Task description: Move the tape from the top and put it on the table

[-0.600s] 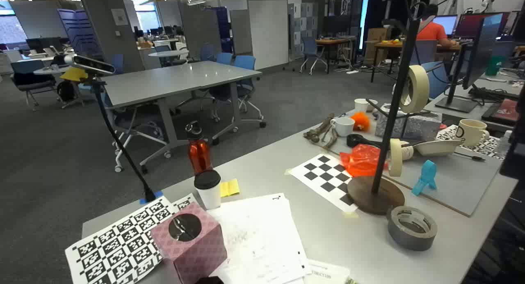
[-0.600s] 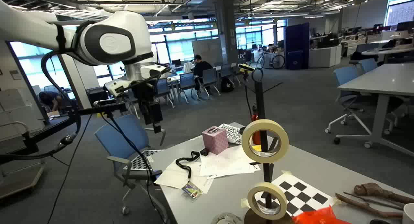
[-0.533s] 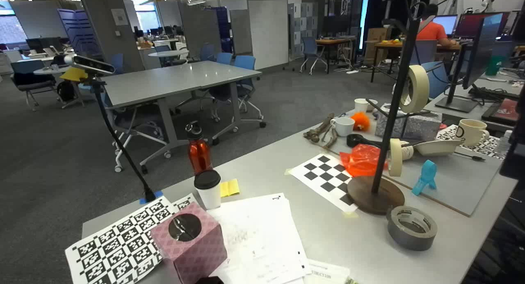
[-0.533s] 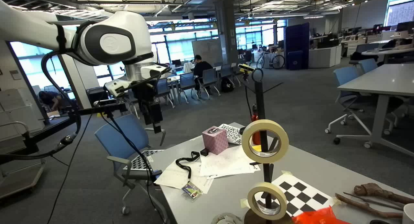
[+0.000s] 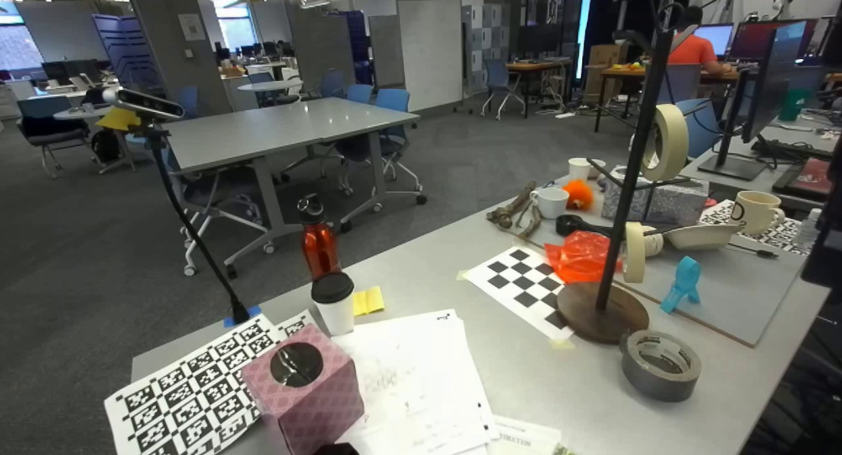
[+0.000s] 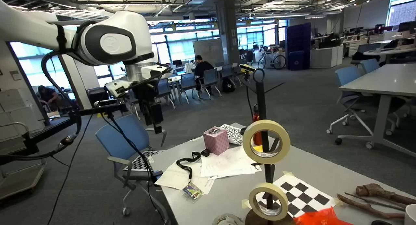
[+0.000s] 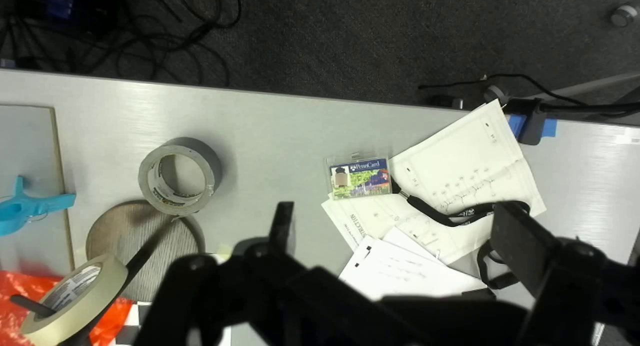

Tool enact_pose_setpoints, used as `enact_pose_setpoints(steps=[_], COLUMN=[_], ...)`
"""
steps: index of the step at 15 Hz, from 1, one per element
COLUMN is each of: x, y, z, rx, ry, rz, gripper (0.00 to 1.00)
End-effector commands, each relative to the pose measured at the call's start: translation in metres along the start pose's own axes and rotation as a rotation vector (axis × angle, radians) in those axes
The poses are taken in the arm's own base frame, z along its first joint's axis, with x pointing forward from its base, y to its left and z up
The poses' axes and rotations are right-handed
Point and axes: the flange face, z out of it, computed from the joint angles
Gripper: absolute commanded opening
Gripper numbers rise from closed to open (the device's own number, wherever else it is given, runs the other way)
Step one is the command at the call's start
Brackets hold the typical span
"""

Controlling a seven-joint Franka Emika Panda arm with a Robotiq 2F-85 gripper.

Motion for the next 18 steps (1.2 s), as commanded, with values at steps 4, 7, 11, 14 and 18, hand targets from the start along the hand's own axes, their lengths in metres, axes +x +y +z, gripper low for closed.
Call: enact_pose_setpoints(steps=[4,7,11,14,18], x=[0.0001,0.0001,0.0001,0.0001,0.0001], y=[0.0,0.0,0.0,0.0,0.0015], z=[-0.0005,-0.0005,-0.0005,-0.0005,-0.0021], rx=[0.0,0.0,0.0,0.0,-0.004], ry=[-0.001,-0.001,-0.001,-0.001,0.01], rz=[0.0,0.0,0.0,0.0,0.031], gripper=[1.0,1.0,1.0,1.0,1.0])
